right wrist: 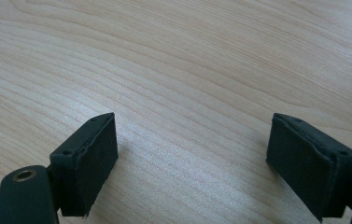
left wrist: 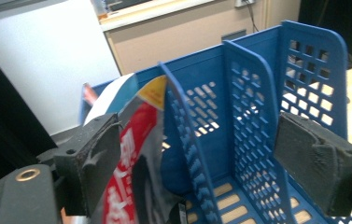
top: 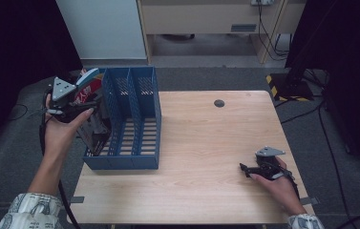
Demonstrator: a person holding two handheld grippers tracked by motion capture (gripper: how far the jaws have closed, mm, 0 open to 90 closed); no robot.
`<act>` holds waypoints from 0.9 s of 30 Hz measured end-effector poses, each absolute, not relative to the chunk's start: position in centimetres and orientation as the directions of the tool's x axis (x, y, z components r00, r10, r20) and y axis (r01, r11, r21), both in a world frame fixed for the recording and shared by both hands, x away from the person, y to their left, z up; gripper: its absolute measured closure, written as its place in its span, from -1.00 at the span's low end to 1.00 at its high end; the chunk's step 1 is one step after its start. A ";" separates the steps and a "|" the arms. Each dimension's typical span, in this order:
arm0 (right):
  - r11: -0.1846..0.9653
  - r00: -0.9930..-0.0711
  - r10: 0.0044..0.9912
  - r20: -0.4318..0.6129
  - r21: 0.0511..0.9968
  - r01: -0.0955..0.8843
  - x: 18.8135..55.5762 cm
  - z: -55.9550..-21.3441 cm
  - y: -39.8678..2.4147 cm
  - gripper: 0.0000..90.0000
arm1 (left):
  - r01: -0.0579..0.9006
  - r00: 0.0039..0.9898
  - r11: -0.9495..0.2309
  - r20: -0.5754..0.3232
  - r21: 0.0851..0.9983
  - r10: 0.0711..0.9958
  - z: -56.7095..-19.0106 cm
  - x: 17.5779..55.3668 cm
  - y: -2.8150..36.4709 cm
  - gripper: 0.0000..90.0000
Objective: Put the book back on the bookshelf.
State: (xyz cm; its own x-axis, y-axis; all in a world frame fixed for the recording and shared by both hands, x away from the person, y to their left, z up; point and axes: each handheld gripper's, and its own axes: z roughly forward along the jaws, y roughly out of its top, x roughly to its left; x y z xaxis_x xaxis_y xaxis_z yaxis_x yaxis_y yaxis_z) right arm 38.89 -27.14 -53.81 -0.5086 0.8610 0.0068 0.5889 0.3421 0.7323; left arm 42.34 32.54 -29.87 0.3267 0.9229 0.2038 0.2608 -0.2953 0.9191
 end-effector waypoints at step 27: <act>0.344 -0.510 0.860 0.003 0.734 0.586 38.9 -53.8 -27.1 -0.63 | 0.312 0.465 -0.349 0.178 0.884 0.867 -32.6 43.4 27.8 -0.95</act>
